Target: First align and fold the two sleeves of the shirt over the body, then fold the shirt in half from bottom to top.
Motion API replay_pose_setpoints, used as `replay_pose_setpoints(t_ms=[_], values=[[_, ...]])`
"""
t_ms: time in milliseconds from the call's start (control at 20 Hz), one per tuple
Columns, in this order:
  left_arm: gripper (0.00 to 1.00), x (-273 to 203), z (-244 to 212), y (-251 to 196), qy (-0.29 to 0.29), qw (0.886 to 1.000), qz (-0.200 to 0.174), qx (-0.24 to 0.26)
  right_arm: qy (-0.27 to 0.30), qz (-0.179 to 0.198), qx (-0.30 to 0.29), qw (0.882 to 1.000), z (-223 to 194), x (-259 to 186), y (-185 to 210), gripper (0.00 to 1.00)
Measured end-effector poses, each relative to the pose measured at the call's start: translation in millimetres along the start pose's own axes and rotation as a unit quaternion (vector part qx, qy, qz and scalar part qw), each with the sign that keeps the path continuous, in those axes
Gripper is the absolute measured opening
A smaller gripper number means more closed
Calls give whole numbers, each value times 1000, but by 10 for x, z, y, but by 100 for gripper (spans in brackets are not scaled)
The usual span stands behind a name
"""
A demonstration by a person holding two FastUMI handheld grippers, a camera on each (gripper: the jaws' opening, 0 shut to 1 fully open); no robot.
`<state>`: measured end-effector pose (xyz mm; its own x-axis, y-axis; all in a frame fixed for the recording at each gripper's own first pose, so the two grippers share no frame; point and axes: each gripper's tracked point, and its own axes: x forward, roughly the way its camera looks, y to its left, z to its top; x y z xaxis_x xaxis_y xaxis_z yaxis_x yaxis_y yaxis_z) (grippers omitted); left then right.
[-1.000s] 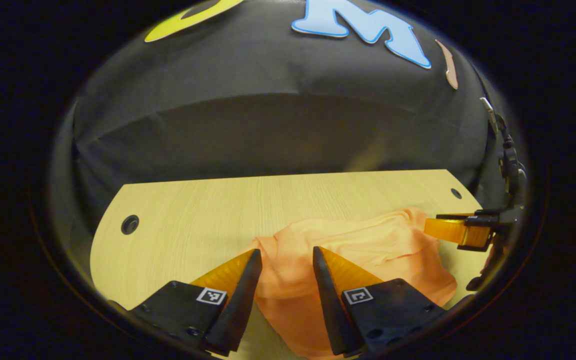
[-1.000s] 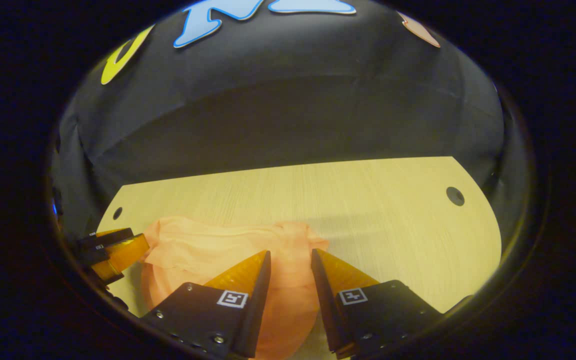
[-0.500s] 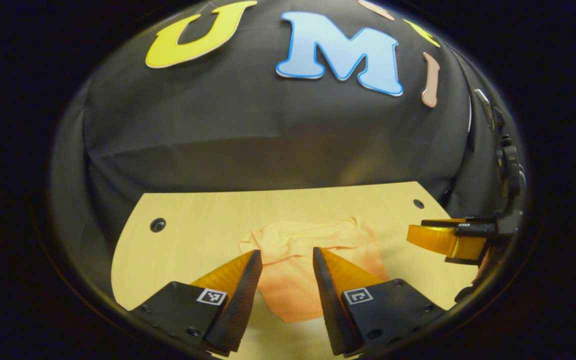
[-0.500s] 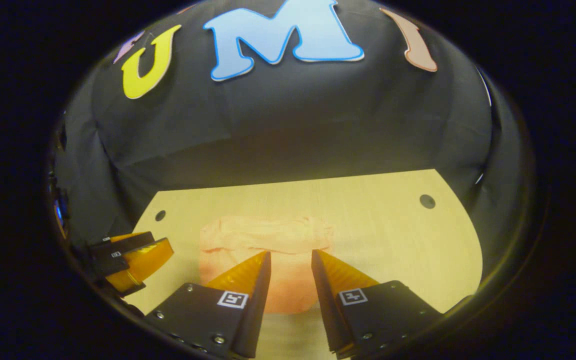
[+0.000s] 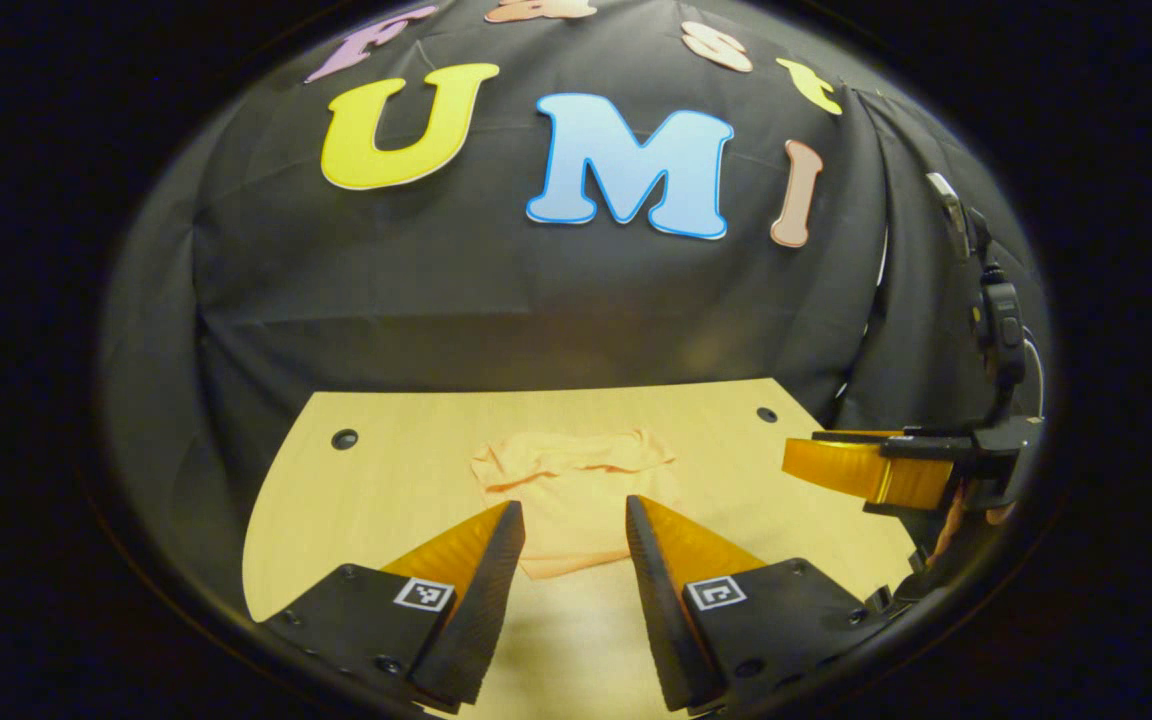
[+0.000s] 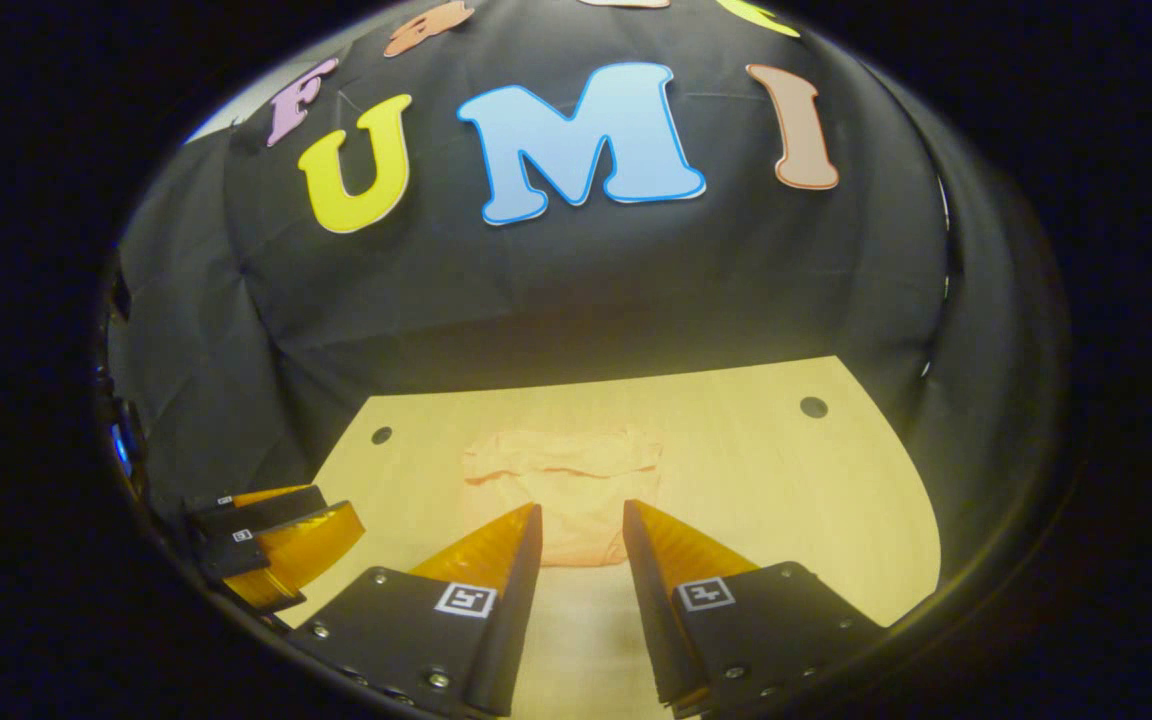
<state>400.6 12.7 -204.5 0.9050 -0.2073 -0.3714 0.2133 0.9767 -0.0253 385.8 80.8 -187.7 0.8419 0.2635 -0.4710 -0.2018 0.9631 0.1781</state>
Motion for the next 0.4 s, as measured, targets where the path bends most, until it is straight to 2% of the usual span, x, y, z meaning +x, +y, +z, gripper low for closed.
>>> replay_pose_setpoints(t_ms=[250,400], values=[[65,53,32,10,4,1000,-6,-7,-11,0,-1,1000,-71,-106,48,51],[75,97,107,38,-4,1000,12,-5,-7,13,-1,1000,-98,-100,95,51]])
